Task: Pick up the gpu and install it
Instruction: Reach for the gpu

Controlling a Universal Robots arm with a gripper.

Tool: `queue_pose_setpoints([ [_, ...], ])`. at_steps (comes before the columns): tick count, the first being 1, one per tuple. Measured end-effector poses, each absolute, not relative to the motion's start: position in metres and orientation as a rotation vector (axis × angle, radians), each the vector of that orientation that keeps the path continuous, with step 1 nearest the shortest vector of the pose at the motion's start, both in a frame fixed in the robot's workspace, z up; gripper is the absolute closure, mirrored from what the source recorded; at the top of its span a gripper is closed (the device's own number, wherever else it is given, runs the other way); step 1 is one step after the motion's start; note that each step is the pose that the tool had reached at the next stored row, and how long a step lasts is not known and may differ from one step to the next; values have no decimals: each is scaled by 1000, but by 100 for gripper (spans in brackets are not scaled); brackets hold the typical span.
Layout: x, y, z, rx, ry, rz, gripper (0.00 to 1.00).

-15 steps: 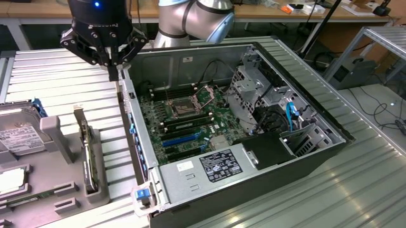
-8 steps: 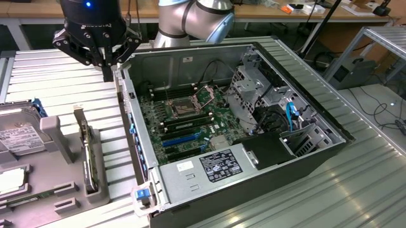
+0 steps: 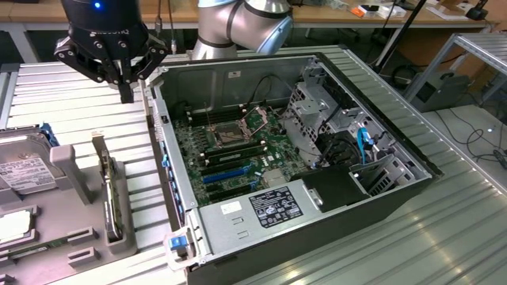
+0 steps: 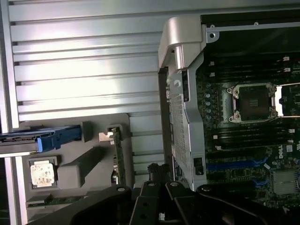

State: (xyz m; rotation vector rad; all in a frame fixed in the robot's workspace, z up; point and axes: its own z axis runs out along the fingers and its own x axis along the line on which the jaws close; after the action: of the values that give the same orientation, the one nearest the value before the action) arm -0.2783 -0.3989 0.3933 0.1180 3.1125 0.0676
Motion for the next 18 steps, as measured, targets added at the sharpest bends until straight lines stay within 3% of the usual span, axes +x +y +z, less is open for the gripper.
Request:
queue_pose_setpoints([
  [18, -291, -410, 393, 118, 3112, 68, 90],
])
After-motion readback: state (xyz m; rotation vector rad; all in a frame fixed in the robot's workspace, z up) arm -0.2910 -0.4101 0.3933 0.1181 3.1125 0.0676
